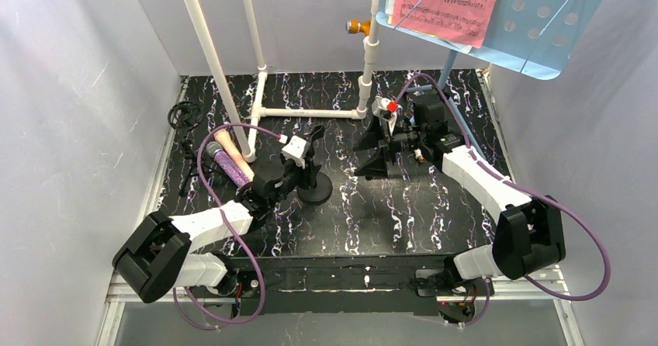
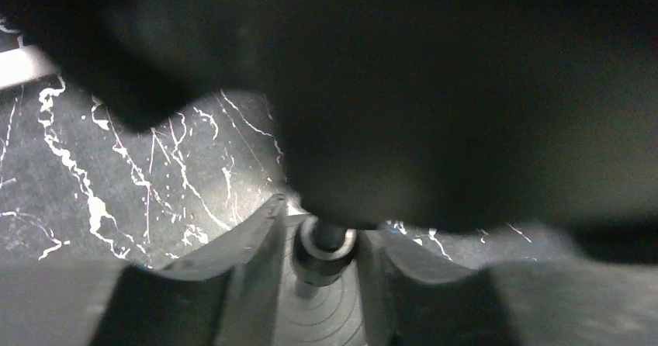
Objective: Pack up the instrument practice props
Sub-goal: Move the microphone stand to the center of the board.
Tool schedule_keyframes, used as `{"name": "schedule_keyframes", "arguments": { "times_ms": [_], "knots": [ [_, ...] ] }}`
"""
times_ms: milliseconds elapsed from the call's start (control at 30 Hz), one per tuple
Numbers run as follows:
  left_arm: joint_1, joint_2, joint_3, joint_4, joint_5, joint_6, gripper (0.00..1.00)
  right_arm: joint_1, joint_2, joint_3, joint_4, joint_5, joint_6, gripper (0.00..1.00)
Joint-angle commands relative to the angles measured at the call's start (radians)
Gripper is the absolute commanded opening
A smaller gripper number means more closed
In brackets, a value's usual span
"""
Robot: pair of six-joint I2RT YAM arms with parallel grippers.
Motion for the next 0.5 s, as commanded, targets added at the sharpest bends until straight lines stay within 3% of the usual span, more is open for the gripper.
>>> {"name": "schedule_keyframes", "arguments": {
  "times_ms": [0, 233, 467],
  "knots": [
    [0.002, 0.006, 0.032, 0.029, -0.015, 0.019, 0.27, -0.008, -0.019, 0.016, 0.002, -0.023, -0.020, 0.98],
    [0.003, 0.002, 0.035, 0.028, -0.017, 0.023, 0.01, -0.009, -0.020, 0.017, -0.002, -0.023, -0.022, 0.98],
    [0.003, -0.017, 0.059, 0.027, -0.079, 0.056, 0.00, -0.010, -0.018, 0.018, -0.010, -0.024, -0.030, 0.98]
  ]
}}
